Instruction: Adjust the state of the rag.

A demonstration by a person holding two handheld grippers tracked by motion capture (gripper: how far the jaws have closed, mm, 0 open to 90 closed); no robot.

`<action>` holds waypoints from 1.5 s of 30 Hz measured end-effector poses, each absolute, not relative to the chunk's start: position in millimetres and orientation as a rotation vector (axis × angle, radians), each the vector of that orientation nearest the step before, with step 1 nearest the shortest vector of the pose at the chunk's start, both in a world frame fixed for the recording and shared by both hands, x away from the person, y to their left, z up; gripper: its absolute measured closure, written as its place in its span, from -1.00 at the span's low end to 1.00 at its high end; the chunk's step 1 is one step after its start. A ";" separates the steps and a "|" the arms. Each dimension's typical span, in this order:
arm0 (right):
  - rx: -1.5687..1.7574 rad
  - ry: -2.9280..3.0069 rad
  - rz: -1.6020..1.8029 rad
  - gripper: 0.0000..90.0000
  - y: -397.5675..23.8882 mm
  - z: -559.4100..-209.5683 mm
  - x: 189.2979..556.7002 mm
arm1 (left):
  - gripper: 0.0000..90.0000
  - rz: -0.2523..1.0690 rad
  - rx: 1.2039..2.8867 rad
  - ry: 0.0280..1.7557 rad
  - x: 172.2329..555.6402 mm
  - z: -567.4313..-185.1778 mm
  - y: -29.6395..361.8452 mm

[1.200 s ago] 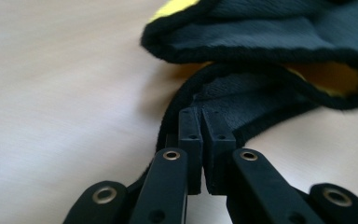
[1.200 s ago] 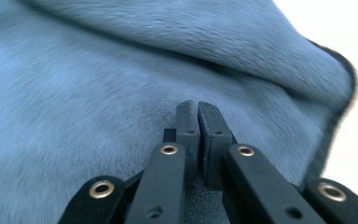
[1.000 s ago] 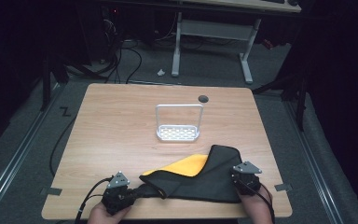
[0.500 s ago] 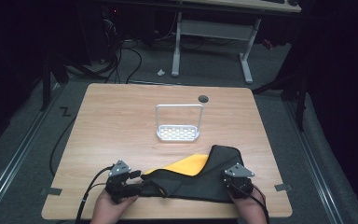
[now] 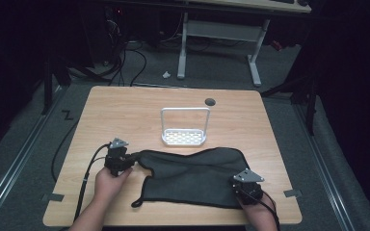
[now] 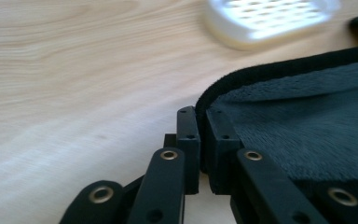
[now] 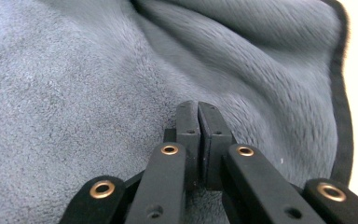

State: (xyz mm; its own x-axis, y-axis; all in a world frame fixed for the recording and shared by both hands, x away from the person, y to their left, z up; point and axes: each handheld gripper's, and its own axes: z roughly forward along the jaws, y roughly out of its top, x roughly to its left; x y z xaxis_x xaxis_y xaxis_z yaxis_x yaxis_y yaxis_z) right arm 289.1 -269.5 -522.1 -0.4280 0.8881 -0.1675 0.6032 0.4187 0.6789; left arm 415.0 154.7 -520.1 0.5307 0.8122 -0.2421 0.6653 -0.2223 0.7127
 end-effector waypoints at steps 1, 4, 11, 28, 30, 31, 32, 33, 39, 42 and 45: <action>1.260 2.166 0.733 0.97 -269.4 -522.1 288.9 | 0.76 0.238 1.942 1.227 419.5 -521.8 156.0; 1.267 2.165 0.735 0.97 -270.1 -522.1 288.2 | 0.43 0.239 1.866 1.298 424.5 -519.3 166.6; 1.266 2.170 0.745 0.97 -271.0 -522.3 288.7 | 0.48 0.266 1.826 1.108 357.3 -489.1 155.9; 1.308 2.219 0.811 0.94 -268.9 -520.0 256.8 | 0.72 0.165 2.138 0.980 269.1 -524.3 124.1; 1.302 2.217 0.849 0.92 -269.4 -517.2 249.1 | 0.72 0.151 2.138 0.988 259.1 -523.8 131.8; 1.300 2.209 0.864 0.91 -269.8 -514.1 248.2 | 0.72 0.142 2.142 0.994 258.1 -522.7 133.8; 1.293 2.193 0.883 0.91 -270.3 -509.7 250.3 | 0.71 0.159 2.135 0.992 259.9 -520.6 134.4; 1.279 2.169 0.880 0.91 -270.8 -504.4 255.0 | 0.68 0.180 2.120 0.983 265.2 -517.6 134.4; 1.333 2.090 0.858 0.92 -269.9 -486.5 326.8 | 0.52 0.242 2.131 0.960 322.5 -514.9 114.2; 1.366 2.154 0.755 0.94 -266.8 -495.2 361.5 | 0.52 0.230 2.152 0.972 330.6 -523.9 108.6; 1.384 2.212 0.636 0.95 -265.7 -511.8 376.5 | 0.52 0.222 2.148 0.973 323.2 -524.1 111.3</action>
State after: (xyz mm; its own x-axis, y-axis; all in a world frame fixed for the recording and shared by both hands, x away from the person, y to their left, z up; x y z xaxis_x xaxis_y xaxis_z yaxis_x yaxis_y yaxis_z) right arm 376.5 -265.7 -511.8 -0.3940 0.9098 -0.1309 0.7012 0.3896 0.5972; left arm 323.2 111.3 -524.1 0.6954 0.7047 -0.1410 0.5736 -0.4261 0.6996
